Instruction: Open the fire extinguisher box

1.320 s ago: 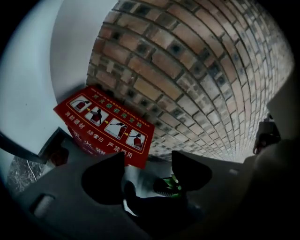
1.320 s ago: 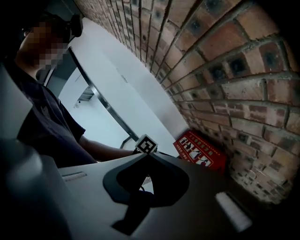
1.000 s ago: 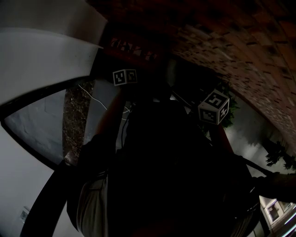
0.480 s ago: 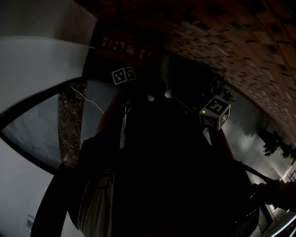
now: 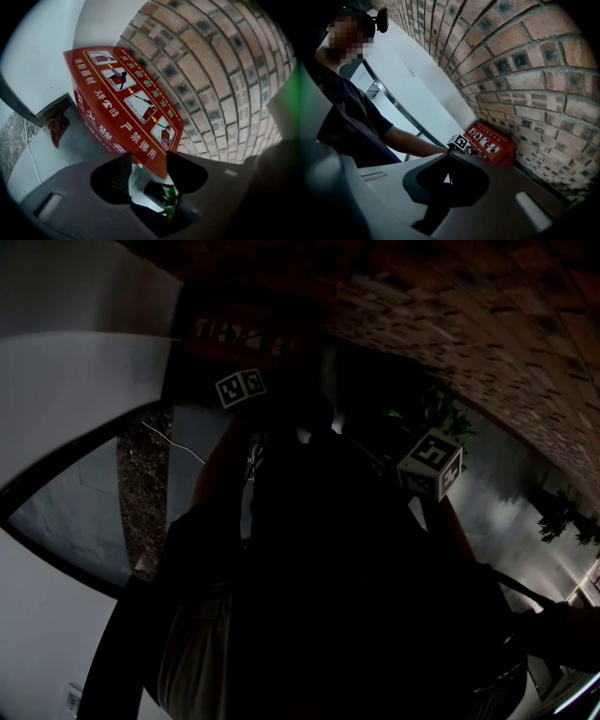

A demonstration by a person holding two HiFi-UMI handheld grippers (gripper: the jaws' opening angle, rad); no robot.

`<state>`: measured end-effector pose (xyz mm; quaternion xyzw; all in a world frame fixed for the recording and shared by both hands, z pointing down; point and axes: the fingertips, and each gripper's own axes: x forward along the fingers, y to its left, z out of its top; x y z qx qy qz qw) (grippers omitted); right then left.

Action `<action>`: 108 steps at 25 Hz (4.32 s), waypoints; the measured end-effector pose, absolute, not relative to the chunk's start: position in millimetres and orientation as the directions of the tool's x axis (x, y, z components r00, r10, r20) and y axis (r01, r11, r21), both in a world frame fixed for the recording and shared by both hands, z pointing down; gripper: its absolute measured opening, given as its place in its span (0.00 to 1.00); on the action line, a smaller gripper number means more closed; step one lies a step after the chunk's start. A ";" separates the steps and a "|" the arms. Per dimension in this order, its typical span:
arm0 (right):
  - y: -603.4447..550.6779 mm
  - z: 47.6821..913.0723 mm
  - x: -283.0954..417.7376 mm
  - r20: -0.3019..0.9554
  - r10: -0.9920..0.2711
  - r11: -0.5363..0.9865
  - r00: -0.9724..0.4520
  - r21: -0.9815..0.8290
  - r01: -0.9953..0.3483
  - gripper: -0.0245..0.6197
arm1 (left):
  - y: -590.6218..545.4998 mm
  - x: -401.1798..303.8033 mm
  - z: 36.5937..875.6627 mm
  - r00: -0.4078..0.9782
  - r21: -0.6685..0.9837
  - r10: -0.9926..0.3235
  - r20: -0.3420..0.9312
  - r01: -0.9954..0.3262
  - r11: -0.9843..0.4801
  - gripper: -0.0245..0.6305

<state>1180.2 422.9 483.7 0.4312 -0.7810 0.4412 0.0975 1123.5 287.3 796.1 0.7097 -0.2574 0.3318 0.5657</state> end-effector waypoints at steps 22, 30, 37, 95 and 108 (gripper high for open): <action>410.7 487.5 1184.1 0.544 -0.530 0.266 -0.650 -0.621 -0.737 0.04 | 328.9 1103.4 817.5 0.615 0.641 0.181 0.767 -0.736 -0.216 0.47; 414.5 496.1 1181.0 0.584 -0.476 0.271 -0.658 -0.614 -0.741 0.04 | 292.9 1131.7 820.4 0.693 0.689 0.052 0.719 -0.701 -0.186 0.47; 416.1 495.8 1178.4 0.604 -0.464 0.271 -0.648 -0.599 -0.753 0.04 | 282.5 1138.8 826.2 0.705 0.702 0.065 0.706 -0.684 -0.200 0.47; 402.9 452.3 1233.0 0.362 -0.757 0.261 -0.543 -0.595 -0.760 0.04 | 213.8 1243.4 635.3 0.768 0.620 0.113 0.631 -0.411 -0.668 0.45; 421.7 469.2 1243.3 0.380 -0.780 0.162 -0.498 -0.645 -0.747 0.04 | 182.0 1285.4 630.0 0.793 0.612 0.054 0.606 -0.422 -0.669 0.45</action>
